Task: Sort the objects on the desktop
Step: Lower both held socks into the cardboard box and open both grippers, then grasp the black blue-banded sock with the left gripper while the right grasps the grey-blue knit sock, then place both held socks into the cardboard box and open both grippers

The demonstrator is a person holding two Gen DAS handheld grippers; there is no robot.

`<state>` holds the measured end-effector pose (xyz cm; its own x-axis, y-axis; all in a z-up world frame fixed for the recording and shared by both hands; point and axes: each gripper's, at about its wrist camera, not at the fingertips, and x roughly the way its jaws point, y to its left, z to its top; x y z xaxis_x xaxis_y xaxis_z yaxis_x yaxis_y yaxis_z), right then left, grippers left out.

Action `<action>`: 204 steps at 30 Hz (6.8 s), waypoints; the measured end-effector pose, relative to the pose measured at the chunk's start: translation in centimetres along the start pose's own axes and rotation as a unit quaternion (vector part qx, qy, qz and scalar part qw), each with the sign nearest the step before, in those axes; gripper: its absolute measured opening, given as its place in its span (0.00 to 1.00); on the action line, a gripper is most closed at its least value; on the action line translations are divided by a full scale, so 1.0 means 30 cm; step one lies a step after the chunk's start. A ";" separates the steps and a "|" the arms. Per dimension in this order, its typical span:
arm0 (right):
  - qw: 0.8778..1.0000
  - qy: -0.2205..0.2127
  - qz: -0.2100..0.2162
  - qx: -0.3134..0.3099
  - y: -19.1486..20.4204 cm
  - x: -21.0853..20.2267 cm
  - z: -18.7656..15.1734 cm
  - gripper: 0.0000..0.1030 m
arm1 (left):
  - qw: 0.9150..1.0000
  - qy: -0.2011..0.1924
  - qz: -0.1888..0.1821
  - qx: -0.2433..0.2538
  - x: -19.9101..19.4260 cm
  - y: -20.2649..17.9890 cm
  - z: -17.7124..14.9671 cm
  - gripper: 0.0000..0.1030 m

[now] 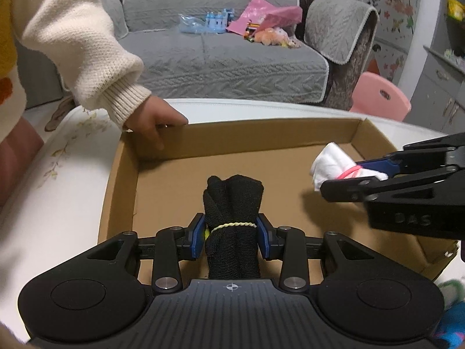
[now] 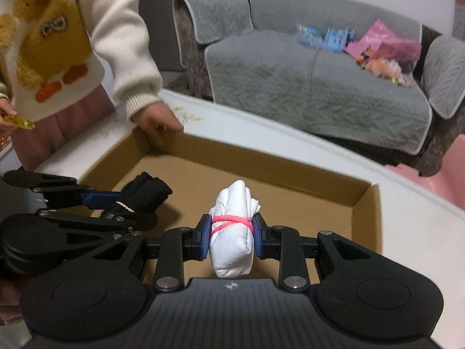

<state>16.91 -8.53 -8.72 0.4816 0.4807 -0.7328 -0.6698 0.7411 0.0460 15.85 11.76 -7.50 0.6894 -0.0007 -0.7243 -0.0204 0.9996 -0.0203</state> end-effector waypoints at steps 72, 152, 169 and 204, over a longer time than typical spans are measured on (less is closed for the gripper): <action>0.996 -0.033 -0.038 0.080 -0.099 -0.513 -0.600 0.71 | 0.980 0.026 -0.114 0.159 -0.179 -0.003 -0.311 0.47; 0.983 -0.121 -0.028 0.137 -0.257 -0.432 -0.274 0.50 | 0.960 -0.091 -0.116 0.239 0.002 -0.589 0.034 0.39; 0.984 -0.107 -0.043 0.139 -0.296 -0.365 -0.219 0.50 | 0.965 -0.052 -0.133 0.222 0.070 -0.579 0.036 0.39; 0.990 -0.065 -0.074 0.106 -0.261 -0.250 -0.225 0.63 | 0.942 -0.113 -0.163 0.273 -0.029 -0.657 -0.031 1.00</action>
<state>14.73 -21.10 -8.16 0.6430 0.4060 -0.6493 -0.4603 0.8825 0.0960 14.97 -7.98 -7.12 0.7326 -0.3649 -0.5746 0.5508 0.8138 0.1856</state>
